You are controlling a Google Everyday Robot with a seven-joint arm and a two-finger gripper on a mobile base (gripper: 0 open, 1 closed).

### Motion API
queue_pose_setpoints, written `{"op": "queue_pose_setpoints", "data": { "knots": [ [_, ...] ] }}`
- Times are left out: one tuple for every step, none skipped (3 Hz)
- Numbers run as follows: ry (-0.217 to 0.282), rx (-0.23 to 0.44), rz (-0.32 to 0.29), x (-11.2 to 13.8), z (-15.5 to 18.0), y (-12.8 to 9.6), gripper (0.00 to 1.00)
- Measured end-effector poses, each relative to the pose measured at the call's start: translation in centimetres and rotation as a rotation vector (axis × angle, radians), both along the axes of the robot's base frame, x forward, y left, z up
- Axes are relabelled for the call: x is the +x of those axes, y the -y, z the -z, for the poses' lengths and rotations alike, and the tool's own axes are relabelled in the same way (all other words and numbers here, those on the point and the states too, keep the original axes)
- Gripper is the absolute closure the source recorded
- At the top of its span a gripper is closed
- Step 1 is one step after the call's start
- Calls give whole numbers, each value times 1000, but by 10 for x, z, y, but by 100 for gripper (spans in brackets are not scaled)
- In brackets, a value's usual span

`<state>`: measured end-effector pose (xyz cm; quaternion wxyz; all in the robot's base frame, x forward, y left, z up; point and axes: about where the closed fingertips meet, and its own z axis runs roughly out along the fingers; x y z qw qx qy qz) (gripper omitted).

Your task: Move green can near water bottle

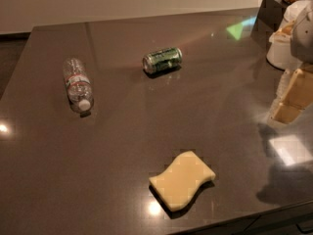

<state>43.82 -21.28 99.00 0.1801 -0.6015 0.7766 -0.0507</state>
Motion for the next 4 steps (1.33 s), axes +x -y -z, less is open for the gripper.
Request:
{"op": "queue_pose_setpoints", "data": {
  "knots": [
    [11, -2, 3, 4, -1, -1, 0],
    [33, 2, -24, 27, 5, -16, 0],
    [53, 22, -55, 77, 25, -39, 0],
    [52, 62, -74, 121, 42, -57, 0]
  ]
}}
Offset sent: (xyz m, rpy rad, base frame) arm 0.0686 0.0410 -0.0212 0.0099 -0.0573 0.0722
